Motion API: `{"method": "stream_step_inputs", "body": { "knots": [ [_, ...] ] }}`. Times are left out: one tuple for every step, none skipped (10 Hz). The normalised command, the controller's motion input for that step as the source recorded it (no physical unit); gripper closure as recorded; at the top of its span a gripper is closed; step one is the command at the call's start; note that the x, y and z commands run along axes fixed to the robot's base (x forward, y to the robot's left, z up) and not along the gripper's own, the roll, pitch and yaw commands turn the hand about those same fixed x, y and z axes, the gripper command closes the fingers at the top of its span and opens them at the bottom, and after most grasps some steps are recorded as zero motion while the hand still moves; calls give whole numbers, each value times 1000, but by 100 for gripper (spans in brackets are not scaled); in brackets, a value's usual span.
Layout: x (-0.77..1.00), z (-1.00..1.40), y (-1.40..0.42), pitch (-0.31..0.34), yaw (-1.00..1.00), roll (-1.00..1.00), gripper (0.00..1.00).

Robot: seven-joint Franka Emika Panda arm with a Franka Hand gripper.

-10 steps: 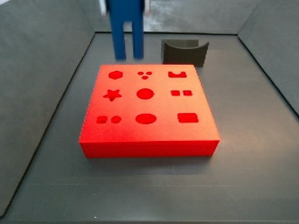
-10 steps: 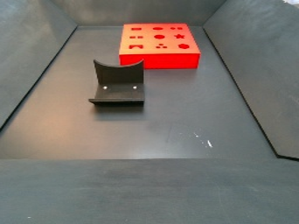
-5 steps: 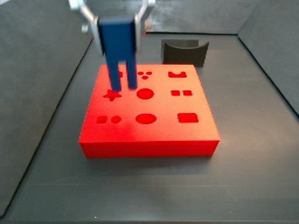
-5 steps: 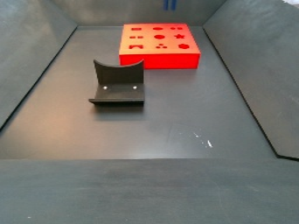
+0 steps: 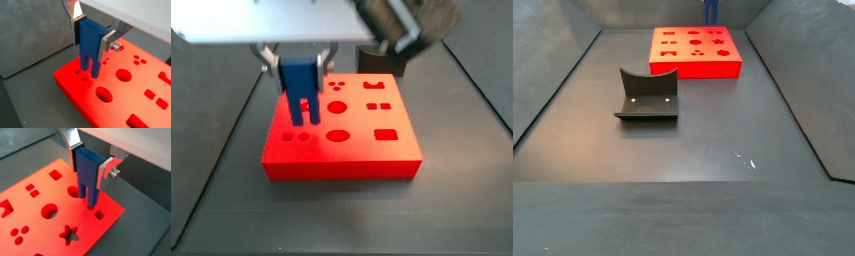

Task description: Insert the square-circle object.

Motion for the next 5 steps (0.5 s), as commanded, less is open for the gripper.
{"method": "stream_step_inputs", "body": {
  "knots": [
    [-254,-346,0,0,-103,-40,100],
    [-331,-297,0,0,-20,-63,100],
    [-397,-194,0,0,-43,-93,100],
    [-337,-69,0,-44,-6,-191,100],
    [-217,0,0,-179,0,-329,100]
  ]
}}
